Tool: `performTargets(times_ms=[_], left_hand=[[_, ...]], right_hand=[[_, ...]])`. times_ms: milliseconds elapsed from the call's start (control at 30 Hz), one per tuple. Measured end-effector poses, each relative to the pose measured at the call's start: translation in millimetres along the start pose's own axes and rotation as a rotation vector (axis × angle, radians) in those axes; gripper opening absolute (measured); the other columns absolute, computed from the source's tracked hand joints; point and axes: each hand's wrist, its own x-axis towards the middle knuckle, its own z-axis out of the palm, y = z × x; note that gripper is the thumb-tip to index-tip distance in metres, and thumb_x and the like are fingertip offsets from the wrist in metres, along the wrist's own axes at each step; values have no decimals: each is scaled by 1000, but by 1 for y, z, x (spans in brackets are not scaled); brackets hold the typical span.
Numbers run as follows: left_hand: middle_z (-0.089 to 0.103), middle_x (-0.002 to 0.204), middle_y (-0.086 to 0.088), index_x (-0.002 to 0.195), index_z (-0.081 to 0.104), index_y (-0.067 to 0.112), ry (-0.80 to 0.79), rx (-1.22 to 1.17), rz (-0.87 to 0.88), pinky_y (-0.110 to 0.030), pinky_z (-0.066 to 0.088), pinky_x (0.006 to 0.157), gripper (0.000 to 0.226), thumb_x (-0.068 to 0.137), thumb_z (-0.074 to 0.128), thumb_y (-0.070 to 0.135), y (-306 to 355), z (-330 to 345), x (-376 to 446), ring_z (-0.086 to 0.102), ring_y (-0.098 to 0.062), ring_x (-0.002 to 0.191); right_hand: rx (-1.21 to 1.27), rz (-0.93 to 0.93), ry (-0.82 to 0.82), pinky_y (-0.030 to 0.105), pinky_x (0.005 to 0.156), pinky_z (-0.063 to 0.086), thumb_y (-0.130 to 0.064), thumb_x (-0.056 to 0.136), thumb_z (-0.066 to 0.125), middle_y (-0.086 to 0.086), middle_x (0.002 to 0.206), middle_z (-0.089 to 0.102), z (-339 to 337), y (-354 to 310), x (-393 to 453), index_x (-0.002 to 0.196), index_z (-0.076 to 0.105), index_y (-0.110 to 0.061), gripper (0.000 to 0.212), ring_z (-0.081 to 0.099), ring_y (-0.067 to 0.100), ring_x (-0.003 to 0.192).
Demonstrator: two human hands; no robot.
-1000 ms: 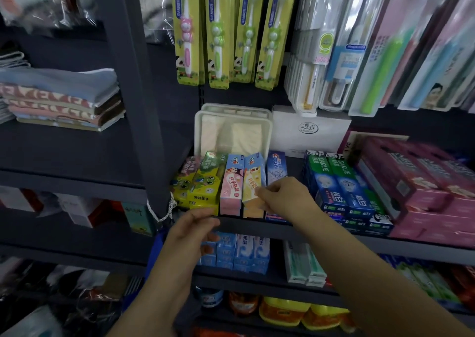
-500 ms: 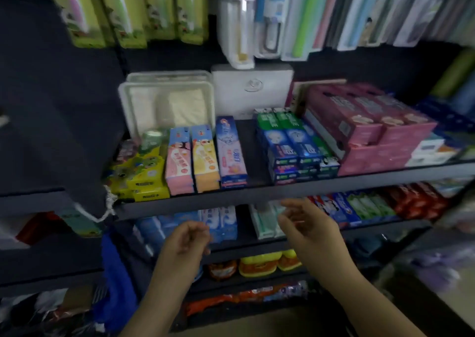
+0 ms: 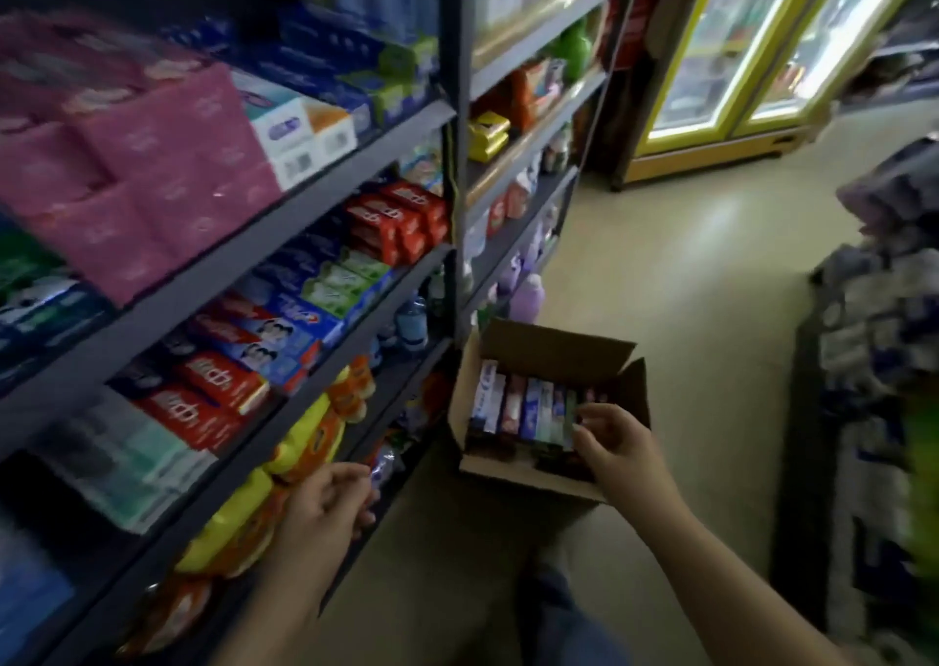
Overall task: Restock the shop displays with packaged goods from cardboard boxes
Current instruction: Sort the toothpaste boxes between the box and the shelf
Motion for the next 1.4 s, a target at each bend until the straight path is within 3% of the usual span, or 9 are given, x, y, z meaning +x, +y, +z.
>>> performTargets(times_ms=[133, 300, 533, 700, 767, 967, 1133, 1233, 1400], left_hand=[[63, 82, -13, 90, 60, 10, -86, 91, -19, -27, 45, 59, 11, 96, 51, 7, 12, 72, 49, 56, -19, 66], [66, 86, -10, 93, 60, 13, -121, 144, -74, -33, 47, 69, 11, 96, 50, 11, 19, 167, 112, 59, -21, 70], [61, 85, -12, 85, 56, 12, -134, 246, -188, -14, 47, 51, 18, 96, 47, 1, 0, 274, 207, 56, -17, 70], [64, 88, -10, 86, 57, 18, -166, 308, -247, -24, 43, 59, 17, 96, 49, 6, -32, 313, 270, 58, -17, 69], [64, 87, -7, 87, 57, 19, -178, 325, -252, -25, 43, 60, 17, 96, 49, 7, -54, 324, 295, 58, -17, 69], [61, 84, -9, 84, 54, 18, -255, 377, -260, -19, 42, 57, 20, 96, 49, 3, -162, 365, 387, 53, -14, 62], [60, 84, -6, 85, 54, 21, -286, 377, -262, -19, 41, 57, 20, 95, 50, 4, -233, 389, 450, 53, -12, 62], [61, 92, -6, 86, 54, 23, -292, 384, -236, -21, 41, 61, 18, 94, 52, 7, -285, 413, 502, 56, -13, 69], [59, 97, 0, 92, 54, 23, -258, 381, -147, -20, 43, 63, 14, 94, 52, 10, -350, 455, 562, 59, -14, 86]], right_hand=[[13, 126, 40, 22, 68, 50, -23, 91, 62, -4, 95, 64, -35, 50, 43, 114, 58, -22, 23, 64, 12, 89], [-48, 223, 19, 17, 61, 43, -23, 90, 64, -1, 89, 65, -64, 109, 124, 112, 63, -17, 23, 61, 9, 81], [-64, 391, -48, 17, 64, 45, -24, 91, 63, -1, 94, 65, -73, 184, 240, 120, 60, -16, 30, 61, 9, 85], [-69, 489, -92, 25, 77, 52, -27, 92, 61, -8, 94, 61, -50, 235, 291, 124, 57, -18, 33, 59, 7, 89], [-74, 514, -86, 29, 82, 52, -27, 92, 61, -8, 94, 60, -35, 258, 305, 125, 57, -17, 34, 59, 9, 90], [-125, 546, -102, 14, 64, 43, -27, 92, 61, -12, 90, 56, 41, 356, 352, 123, 57, -20, 32, 55, 2, 84], [-102, 525, -125, 22, 79, 50, -25, 92, 61, -11, 100, 59, 91, 416, 398, 128, 55, -19, 36, 58, 6, 94], [-98, 495, -112, 20, 75, 51, -24, 93, 59, -6, 107, 62, 126, 462, 441, 129, 52, -18, 37, 60, 7, 97], [-159, 365, -67, 17, 66, 49, -25, 95, 56, -12, 94, 54, 175, 521, 494, 128, 51, -20, 34, 53, 1, 81]])
